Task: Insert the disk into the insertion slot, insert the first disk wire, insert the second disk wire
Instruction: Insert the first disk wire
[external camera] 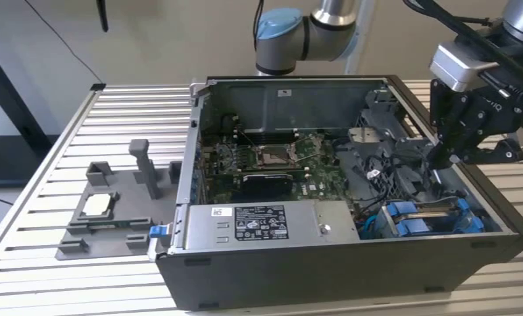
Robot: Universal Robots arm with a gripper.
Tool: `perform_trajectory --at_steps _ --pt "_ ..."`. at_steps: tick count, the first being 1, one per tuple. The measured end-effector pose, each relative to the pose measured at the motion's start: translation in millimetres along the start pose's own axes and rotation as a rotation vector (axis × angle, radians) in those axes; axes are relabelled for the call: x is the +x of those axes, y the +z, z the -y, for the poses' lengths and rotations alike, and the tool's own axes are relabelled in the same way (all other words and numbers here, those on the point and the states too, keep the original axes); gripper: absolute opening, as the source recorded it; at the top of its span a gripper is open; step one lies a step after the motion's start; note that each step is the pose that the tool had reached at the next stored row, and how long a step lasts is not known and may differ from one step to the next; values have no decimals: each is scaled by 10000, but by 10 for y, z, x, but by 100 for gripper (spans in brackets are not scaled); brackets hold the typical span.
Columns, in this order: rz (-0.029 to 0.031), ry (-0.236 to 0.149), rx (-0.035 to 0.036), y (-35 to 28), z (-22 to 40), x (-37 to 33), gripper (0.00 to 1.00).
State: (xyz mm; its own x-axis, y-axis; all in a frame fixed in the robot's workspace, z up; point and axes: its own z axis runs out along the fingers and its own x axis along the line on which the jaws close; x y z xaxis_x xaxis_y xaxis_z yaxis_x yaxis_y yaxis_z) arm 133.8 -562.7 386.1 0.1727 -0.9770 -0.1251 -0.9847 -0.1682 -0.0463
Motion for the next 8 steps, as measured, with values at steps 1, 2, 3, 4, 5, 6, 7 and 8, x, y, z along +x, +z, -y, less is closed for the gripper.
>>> perform_trajectory --at_steps 1,2,3,4,5,6,7,8 --pt "3 3 -14 9 22 7 19" --pt "2 5 -18 18 36 13 19" --pt "2 14 -19 28 47 18 19" --pt "2 36 -16 38 49 22 19" --pt "0 68 -12 46 49 25 19" --pt "-2 103 -7 54 49 28 19" --pt "-4 135 -3 61 50 31 19" --pt "-5 168 1 69 50 34 19"
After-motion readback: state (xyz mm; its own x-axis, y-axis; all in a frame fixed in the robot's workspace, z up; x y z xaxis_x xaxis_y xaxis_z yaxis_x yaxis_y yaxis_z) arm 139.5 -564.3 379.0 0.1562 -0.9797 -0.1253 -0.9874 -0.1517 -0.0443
